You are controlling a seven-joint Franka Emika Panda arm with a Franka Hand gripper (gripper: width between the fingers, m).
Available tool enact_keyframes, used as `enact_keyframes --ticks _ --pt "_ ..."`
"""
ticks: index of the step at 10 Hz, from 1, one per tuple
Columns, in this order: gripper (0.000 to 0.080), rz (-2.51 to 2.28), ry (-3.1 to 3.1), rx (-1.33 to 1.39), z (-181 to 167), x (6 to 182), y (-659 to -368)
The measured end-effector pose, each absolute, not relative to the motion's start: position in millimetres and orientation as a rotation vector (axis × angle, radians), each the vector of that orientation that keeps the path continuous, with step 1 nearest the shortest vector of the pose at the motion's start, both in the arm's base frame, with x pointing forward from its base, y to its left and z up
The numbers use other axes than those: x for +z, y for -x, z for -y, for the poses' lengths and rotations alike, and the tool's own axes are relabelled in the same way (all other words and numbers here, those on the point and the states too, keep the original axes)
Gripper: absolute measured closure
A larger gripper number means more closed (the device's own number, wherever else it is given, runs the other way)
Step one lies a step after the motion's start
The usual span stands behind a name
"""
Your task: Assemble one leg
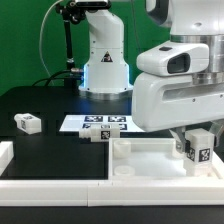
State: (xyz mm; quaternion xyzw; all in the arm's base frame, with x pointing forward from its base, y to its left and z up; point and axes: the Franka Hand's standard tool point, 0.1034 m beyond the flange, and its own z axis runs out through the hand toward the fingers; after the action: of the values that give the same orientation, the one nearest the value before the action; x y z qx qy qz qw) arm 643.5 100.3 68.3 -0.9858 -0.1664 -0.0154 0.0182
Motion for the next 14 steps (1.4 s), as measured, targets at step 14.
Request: enact_keyframes --ticks 14 --pt "0.0515 -0.195 3.075 -0.028 -106.5 68.2 -644.9"
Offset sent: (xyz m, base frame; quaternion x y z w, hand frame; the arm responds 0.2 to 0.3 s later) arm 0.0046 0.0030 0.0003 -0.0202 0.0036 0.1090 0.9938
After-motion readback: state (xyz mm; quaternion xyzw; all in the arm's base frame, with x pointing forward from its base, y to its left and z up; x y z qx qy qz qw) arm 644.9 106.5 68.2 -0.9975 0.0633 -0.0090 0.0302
